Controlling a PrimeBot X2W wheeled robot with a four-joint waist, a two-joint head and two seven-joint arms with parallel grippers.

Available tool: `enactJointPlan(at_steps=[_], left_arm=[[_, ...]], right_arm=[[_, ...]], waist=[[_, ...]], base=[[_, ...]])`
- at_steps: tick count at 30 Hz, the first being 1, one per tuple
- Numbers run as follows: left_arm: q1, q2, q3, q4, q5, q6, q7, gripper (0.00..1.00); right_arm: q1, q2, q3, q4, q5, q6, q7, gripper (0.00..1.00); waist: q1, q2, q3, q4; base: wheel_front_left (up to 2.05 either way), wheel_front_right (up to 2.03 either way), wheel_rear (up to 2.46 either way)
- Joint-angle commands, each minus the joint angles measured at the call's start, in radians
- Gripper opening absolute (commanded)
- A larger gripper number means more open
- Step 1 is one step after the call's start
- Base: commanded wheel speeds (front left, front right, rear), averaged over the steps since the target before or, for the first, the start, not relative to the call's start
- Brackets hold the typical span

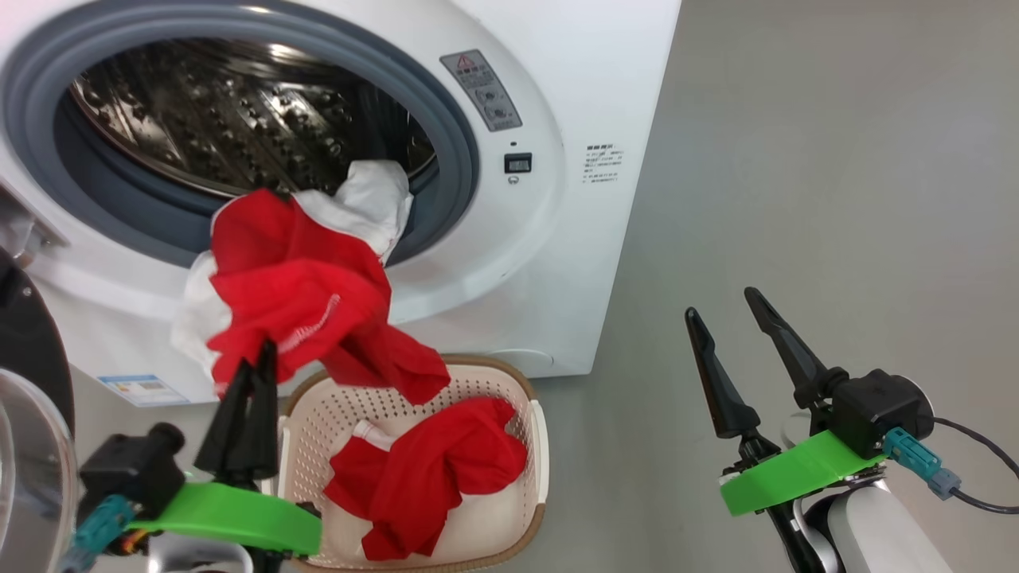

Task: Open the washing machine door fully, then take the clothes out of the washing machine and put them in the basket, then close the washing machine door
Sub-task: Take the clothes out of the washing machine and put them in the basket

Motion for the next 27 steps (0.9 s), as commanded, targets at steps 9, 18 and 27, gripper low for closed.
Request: enactJointPlan(at_steps=[9, 18, 27], left_arm=[[-0.097, -0.027, -0.001, 0.191, -0.038, -0.026, 0.026, 0.00], [-0.234, -0.068, -0.030, 0.485, -0.063, -0.091, 0.002, 0.00], [-0.376, -0.111, -0.051, 0.796, -0.090, -0.166, -0.021, 0.00]], right_arm=[[-0.029, 0.002, 0.023, -0.020, 0.007, 0.006, -0.006, 1.00], [-0.068, 0.002, 0.020, -0.027, -0.019, 0.006, -0.006, 1.00], [-0.108, 0.002, 0.020, -0.038, -0.036, 0.006, -0.006, 1.00]], waist=[[0.0000, 0.0000, 0.070, 0.000], [0.0000, 0.0000, 0.175, 0.006], [0.0000, 0.0000, 0.261, 0.006]], base=[[0.00, 0.00, 0.00], [0.00, 0.00, 0.00], [0.00, 0.00, 0.00]])
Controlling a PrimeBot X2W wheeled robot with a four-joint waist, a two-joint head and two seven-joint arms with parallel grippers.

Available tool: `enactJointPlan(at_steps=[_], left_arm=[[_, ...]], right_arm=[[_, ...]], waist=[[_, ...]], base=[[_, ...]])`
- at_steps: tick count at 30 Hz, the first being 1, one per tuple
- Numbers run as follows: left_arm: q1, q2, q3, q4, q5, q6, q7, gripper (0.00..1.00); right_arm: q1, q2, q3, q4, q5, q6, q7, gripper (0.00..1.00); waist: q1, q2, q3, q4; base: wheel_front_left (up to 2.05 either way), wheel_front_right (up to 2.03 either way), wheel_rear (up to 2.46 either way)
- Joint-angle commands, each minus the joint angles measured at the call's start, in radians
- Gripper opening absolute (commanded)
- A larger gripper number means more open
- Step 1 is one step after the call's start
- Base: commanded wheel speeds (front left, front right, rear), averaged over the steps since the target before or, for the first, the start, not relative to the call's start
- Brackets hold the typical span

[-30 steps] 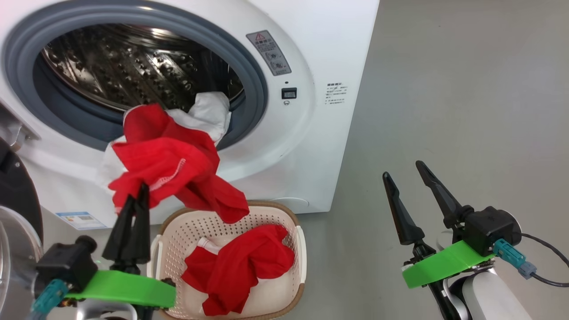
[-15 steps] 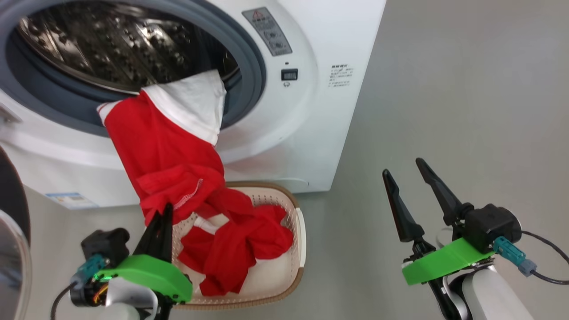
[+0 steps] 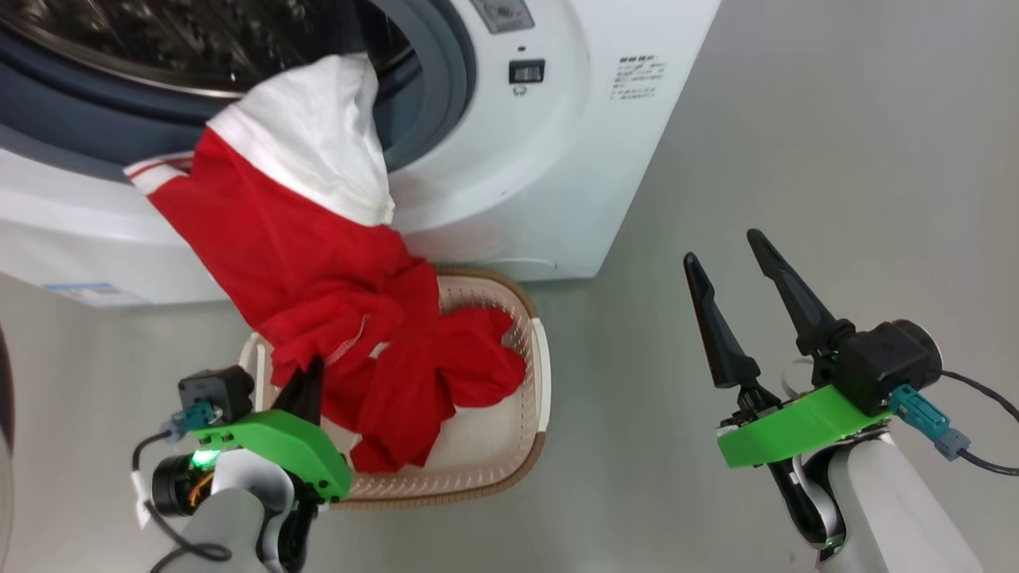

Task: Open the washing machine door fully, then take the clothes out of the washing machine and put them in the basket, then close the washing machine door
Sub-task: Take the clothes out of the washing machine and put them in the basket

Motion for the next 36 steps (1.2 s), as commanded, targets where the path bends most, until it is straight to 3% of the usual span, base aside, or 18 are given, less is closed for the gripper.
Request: enactJointPlan(at_steps=[1, 11, 26, 27, 28, 29, 36], left_arm=[[-0.034, 0.016, 0.022, 0.037, -0.007, -0.019, -0.014, 0.00], [-0.146, -0.023, 0.016, 0.314, -0.057, -0.088, -0.045, 0.00], [-0.207, -0.041, -0.008, 0.473, -0.077, -0.097, -0.055, 0.00], [-0.210, -0.041, -0.009, 0.475, -0.076, -0.093, -0.060, 0.29], [-0.213, -0.041, -0.010, 0.477, -0.075, -0.089, -0.064, 0.69], [-0.216, -0.040, -0.012, 0.479, -0.073, -0.084, -0.069, 1.00], [-0.231, -0.036, -0.023, 0.486, -0.065, -0.079, -0.089, 1.00]], right_arm=[[-0.017, 0.003, 0.023, -0.026, -0.014, 0.006, -0.006, 1.00], [-0.044, 0.003, 0.025, -0.035, -0.023, 0.006, -0.006, 1.00], [-0.066, 0.003, 0.028, -0.046, -0.026, 0.006, -0.006, 1.00], [-0.067, 0.003, 0.027, -0.047, -0.026, 0.006, -0.006, 1.00], [-0.068, 0.003, 0.026, -0.048, -0.027, 0.006, -0.006, 1.00], [-0.068, 0.003, 0.025, -0.049, -0.027, 0.006, -0.006, 1.00], [-0.078, 0.003, 0.025, -0.043, -0.024, 0.006, -0.006, 1.00]], waist=[[0.0000, 0.0000, 0.039, -0.002], [0.0000, 0.0000, 0.114, -0.017], [0.0000, 0.0000, 0.193, -0.040], [0.0000, 0.0000, 0.197, -0.040], [0.0000, 0.0000, 0.200, -0.039], [0.0000, 0.0000, 0.203, -0.038], [0.0000, 0.0000, 0.210, -0.032]], base=[[0.00, 0.00, 0.00], [0.00, 0.00, 0.00], [0.00, 0.00, 0.00], [0.00, 0.00, 0.00], [0.00, 0.00, 0.00], [0.00, 0.00, 0.00], [0.00, 0.00, 0.00]])
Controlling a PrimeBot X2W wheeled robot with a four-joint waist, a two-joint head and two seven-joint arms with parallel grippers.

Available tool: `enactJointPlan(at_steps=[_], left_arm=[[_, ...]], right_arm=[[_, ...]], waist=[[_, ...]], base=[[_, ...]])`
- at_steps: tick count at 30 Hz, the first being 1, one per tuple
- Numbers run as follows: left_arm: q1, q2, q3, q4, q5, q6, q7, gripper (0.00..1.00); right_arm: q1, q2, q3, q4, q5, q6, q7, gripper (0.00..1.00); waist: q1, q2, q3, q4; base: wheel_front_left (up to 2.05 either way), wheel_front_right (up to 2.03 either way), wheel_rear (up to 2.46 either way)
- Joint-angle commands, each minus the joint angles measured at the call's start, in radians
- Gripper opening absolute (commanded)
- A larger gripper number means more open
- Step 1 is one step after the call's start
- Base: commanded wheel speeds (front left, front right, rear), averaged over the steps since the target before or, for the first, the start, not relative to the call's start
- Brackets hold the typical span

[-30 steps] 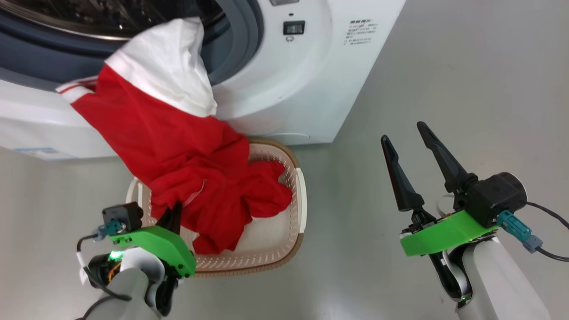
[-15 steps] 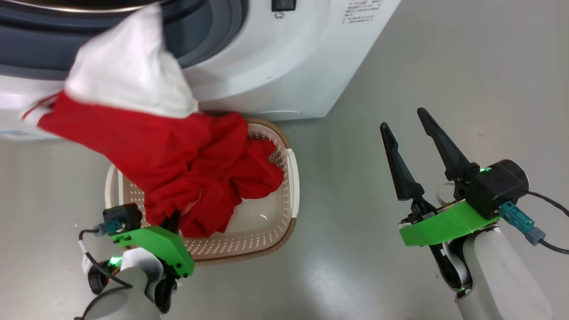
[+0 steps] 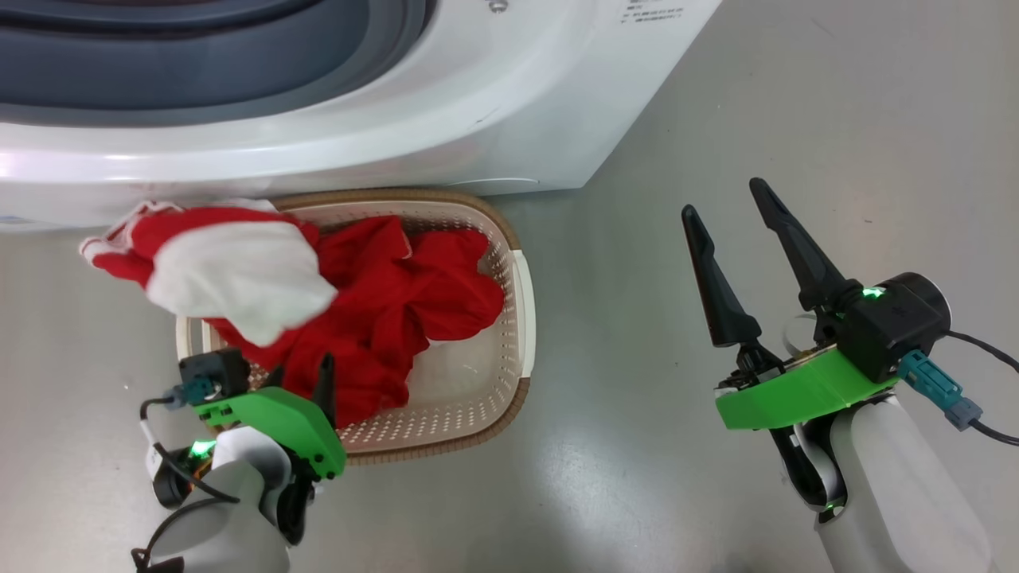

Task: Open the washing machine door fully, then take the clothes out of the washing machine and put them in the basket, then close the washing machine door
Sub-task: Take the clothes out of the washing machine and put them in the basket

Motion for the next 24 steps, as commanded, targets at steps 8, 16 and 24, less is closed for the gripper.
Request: enactJointPlan(at_steps=[8, 16, 24], left_arm=[[0.016, 0.031, 0.008, -0.002, 0.006, -0.010, -0.030, 1.00], [0.041, 0.040, 0.021, -0.063, 0.009, -0.019, -0.035, 1.00], [0.115, 0.061, 0.052, -0.226, 0.071, 0.007, -0.035, 1.00]], right_arm=[[-0.002, 0.004, 0.022, -0.010, -0.002, 0.006, -0.006, 1.00], [0.013, 0.004, 0.014, 0.012, -0.002, 0.006, -0.006, 1.00], [0.027, 0.004, 0.016, 0.042, -0.006, 0.006, -0.006, 1.00]], waist=[[0.0000, 0.0000, -0.024, 0.011], [0.0000, 0.0000, -0.080, 0.029], [0.0000, 0.0000, -0.151, 0.036]], base=[[0.00, 0.00, 0.00], [0.00, 0.00, 0.00], [0.00, 0.00, 0.00]])
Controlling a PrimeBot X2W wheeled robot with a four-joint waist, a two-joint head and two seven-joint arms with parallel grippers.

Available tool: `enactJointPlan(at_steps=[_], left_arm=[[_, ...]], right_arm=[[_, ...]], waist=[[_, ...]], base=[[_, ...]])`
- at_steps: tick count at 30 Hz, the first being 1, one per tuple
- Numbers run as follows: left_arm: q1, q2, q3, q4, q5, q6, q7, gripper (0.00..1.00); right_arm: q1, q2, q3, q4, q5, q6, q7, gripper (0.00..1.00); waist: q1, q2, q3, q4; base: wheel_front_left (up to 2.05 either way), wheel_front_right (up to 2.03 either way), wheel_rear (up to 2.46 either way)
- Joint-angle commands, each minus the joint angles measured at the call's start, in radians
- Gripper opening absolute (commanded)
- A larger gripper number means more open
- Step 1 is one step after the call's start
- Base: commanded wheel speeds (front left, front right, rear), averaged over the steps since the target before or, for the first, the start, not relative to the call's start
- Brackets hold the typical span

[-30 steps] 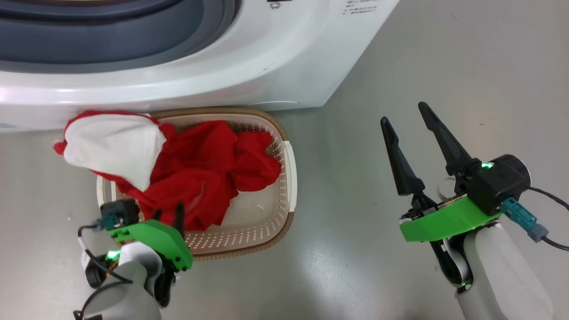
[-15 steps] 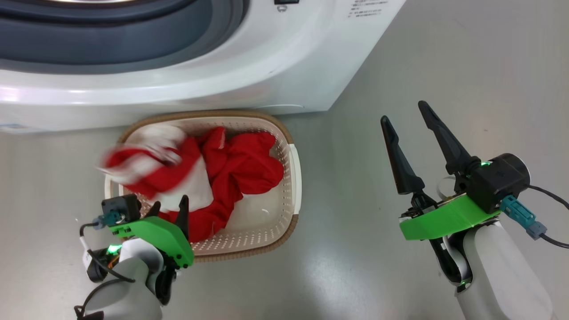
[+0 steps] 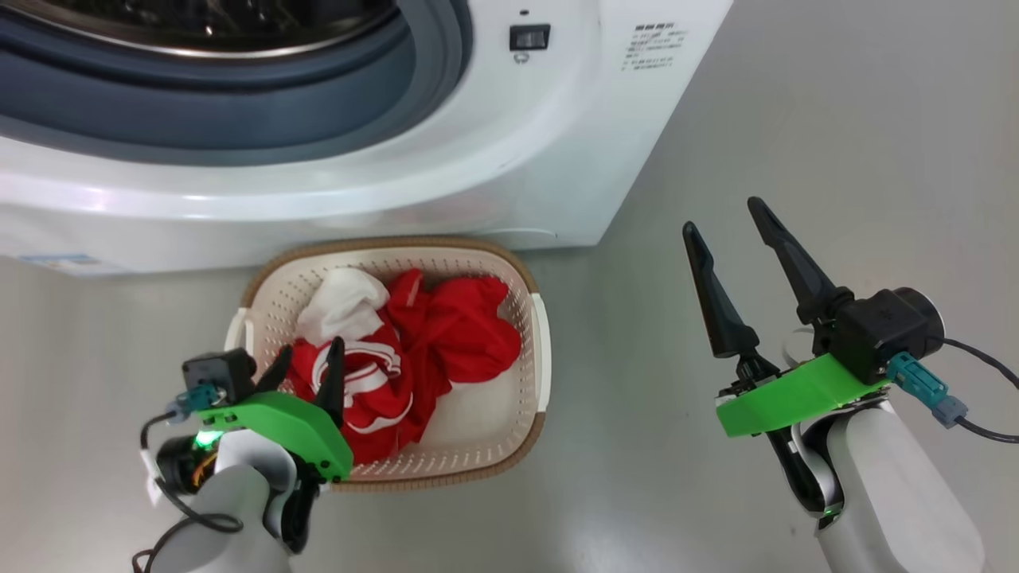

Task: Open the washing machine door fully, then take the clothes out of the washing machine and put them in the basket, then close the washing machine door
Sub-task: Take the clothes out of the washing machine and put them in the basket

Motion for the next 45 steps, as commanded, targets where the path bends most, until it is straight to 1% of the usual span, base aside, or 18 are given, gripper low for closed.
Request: enactJointPlan(at_steps=[1, 3, 5, 6, 15, 19, 23, 35, 39, 45], left_arm=[[0.023, 0.041, 0.026, -0.021, 0.015, 0.008, -0.012, 1.00], [0.047, 0.049, 0.032, -0.072, 0.047, 0.029, -0.012, 1.00], [0.071, 0.049, 0.049, -0.126, 0.066, 0.041, -0.012, 1.00], [0.095, 0.051, 0.065, -0.177, 0.085, 0.047, -0.012, 1.00], [0.209, 0.048, 0.140, -0.406, 0.164, 0.070, -0.012, 1.00], [0.265, 0.046, 0.172, -0.491, 0.186, 0.064, -0.012, 1.00], [0.316, 0.052, 0.210, -0.565, 0.213, 0.069, -0.012, 1.00], [0.478, 0.067, 0.289, -0.722, 0.261, 0.081, -0.012, 1.00], [0.524, 0.076, 0.291, -0.754, 0.277, 0.072, -0.012, 1.00], [0.573, 0.087, 0.291, -0.780, 0.292, 0.077, -0.012, 1.00]], right_arm=[[0.024, 0.005, 0.020, -0.020, -0.006, 0.006, -0.006, 1.00], [0.027, 0.005, 0.020, -0.012, -0.005, 0.006, -0.006, 1.00], [0.033, 0.005, 0.019, -0.006, -0.005, 0.006, -0.006, 1.00], [0.038, 0.005, 0.018, 0.000, -0.006, 0.006, -0.006, 1.00], [0.060, 0.005, 0.014, 0.014, -0.002, 0.006, -0.006, 1.00], [0.073, 0.005, 0.015, 0.019, 0.006, 0.006, -0.006, 1.00], [0.085, 0.005, -0.003, 0.035, -0.003, 0.006, -0.006, 1.00], [0.142, 0.005, -0.011, 0.047, -0.003, 0.006, -0.006, 1.00], [0.162, 0.005, -0.017, 0.042, 0.011, 0.006, -0.006, 1.00], [0.190, 0.005, -0.022, 0.039, 0.003, 0.006, -0.006, 1.00]], waist=[[0.0000, -0.0001, -0.023, 0.005], [0.0000, -0.0001, -0.041, 0.005], [0.0000, -0.0001, -0.059, 0.006], [0.0000, -0.0001, -0.077, 0.007], [0.0000, -0.0001, -0.162, 0.005], [0.0000, -0.0001, -0.199, 0.000], [0.0000, -0.0001, -0.238, -0.007], [0.0000, -0.0001, -0.368, -0.028], [0.0000, -0.0001, -0.404, -0.031], [0.0000, -0.0001, -0.445, -0.036]], base=[[0.00, 0.00, 0.00], [0.00, 0.00, 0.00], [0.00, 0.00, 0.00], [0.00, 0.00, 0.00], [0.00, 0.00, 0.00], [0.00, 0.00, 0.00], [0.00, 0.00, 0.00], [0.00, 0.00, 0.00], [0.00, 0.00, 0.00], [0.00, 0.00, 0.00]])
